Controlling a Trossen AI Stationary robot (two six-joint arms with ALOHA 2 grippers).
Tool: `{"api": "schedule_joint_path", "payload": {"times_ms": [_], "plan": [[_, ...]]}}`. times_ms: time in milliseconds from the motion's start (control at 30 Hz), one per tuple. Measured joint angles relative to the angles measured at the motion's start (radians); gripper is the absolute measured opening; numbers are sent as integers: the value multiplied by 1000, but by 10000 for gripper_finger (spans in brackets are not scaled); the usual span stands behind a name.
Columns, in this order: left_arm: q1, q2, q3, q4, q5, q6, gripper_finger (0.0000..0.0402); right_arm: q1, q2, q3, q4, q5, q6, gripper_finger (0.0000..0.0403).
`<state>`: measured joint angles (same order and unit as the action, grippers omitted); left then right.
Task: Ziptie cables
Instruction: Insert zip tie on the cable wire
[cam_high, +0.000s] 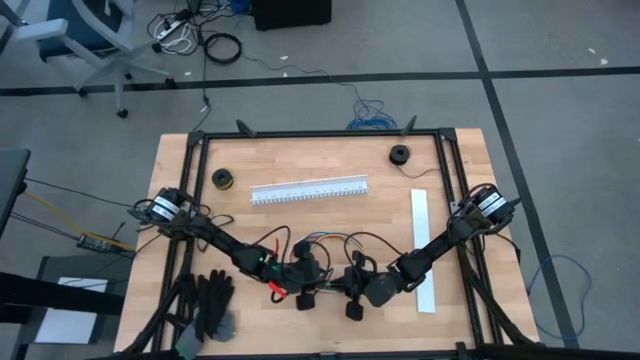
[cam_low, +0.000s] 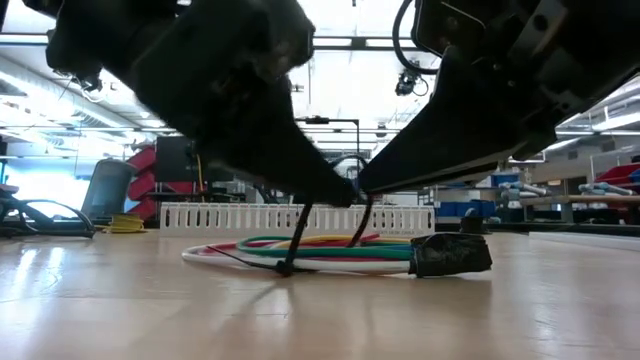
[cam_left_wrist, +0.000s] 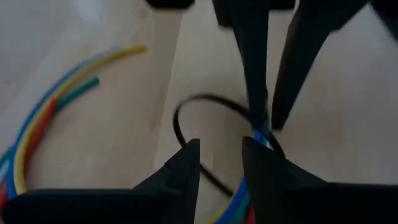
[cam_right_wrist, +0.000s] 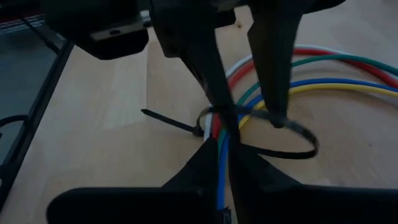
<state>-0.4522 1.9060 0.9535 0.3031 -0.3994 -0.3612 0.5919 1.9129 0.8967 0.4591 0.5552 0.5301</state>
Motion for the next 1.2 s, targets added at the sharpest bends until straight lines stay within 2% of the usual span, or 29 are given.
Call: {"api": "schedule_joint_path", "payload": {"times_ms": [367,567,733,933,1067,1200], "plan": [[0,-6,0,-104,80,-62,95,7,0,0,-5,0,20,22],[-1,-29,0,-212,77,-71,94,15,0,0,-5,0,22,22],[-6,-88,0,-329,15,-91,94,15,0,-1,-11,0,34,22],[-60,-140,0,-315,-46,-68,94,17,0,-1,-16,0,35,22],[-130,-142,-26,-265,-136,-67,94,24,0,-1,-16,0,35,22],[-205,-142,-108,-99,-266,-91,94,32,0,-1,-13,5,38,22]]}}
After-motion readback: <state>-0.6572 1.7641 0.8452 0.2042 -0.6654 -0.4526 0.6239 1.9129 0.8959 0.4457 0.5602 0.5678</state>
